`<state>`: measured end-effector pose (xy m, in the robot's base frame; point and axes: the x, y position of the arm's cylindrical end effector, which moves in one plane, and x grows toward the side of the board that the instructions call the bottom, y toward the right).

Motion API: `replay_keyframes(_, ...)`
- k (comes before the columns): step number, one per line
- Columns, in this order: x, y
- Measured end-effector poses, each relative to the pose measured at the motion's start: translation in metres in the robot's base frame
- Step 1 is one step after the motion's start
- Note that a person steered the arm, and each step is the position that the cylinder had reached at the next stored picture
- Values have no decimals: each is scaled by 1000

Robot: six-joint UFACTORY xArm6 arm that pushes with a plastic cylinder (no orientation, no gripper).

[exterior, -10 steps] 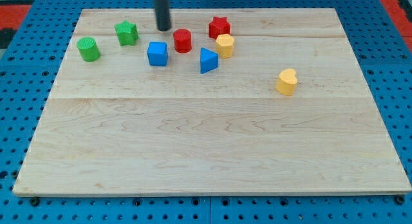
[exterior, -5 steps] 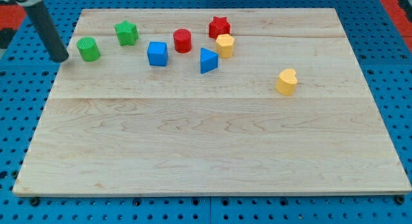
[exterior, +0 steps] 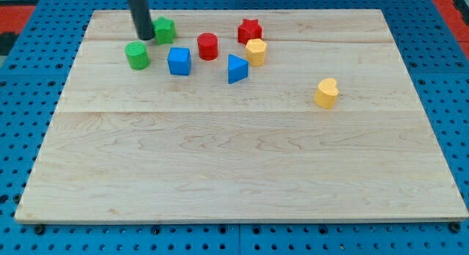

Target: Form a triangle with the green blocks and the red circle

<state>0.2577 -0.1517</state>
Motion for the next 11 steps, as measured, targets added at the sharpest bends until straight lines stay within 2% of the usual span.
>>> replay_keyframes(1,-14,-11)
replay_keyframes(3,-18,56)
replay_keyframes(4,-9,-34)
replay_keyframes(5,58,-62)
replay_keyframes(6,95,-47)
replay_keyframes(7,86,7)
replay_keyframes(8,55,-1)
replay_keyframes(9,85,-16)
replay_keyframes(10,80,-89)
replay_keyframes(11,43,-89)
